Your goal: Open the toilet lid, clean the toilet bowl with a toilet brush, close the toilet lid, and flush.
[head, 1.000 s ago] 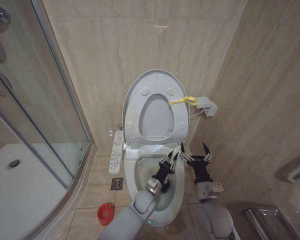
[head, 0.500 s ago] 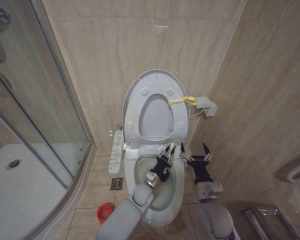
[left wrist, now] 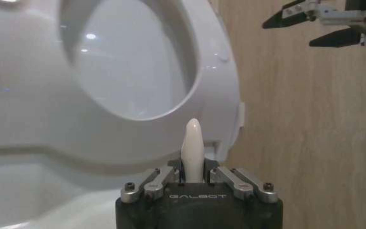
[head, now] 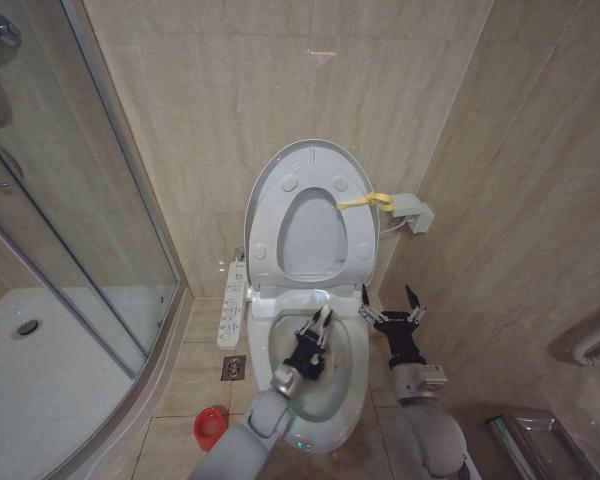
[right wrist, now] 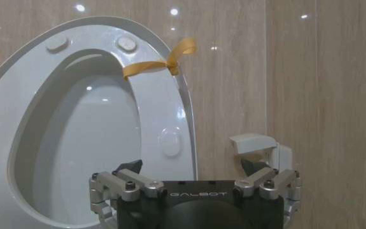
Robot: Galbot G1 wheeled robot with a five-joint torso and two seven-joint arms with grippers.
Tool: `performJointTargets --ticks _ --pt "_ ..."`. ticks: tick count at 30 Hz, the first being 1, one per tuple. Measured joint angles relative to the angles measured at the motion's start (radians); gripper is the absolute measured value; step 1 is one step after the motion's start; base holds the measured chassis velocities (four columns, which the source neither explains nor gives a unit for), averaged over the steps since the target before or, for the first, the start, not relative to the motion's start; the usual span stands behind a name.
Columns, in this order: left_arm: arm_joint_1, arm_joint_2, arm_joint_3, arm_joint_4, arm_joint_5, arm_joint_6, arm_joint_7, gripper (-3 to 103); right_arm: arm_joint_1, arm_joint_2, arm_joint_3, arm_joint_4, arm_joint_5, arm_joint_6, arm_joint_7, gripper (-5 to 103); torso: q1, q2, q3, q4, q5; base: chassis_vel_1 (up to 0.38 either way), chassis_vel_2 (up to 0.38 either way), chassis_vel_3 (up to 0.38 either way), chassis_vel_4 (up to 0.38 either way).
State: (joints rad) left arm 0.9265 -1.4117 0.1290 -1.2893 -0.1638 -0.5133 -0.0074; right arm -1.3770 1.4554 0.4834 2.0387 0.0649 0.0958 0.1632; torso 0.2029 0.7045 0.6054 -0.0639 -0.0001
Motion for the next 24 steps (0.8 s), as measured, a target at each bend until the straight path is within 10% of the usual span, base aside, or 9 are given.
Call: performJointTargets --ticks 14,24 --pt "0.219 0.059 -0.094 -0.173 0.008 0.023 -0.004 21 0.000 0.000 0.000 0.000 0.000 0.000 0.000 100 0.000 0.000 0.000 0.0000 0.0000 0.000 0.000 0.000 0.000" --pt "0.152 0.059 -0.101 -0.175 0.006 0.022 0.001 21 0.000 0.000 0.000 0.000 0.000 0.000 0.000 100 0.000 0.000 0.000 -0.0003 0.0001 0.000 0.000 0.000 0.000"
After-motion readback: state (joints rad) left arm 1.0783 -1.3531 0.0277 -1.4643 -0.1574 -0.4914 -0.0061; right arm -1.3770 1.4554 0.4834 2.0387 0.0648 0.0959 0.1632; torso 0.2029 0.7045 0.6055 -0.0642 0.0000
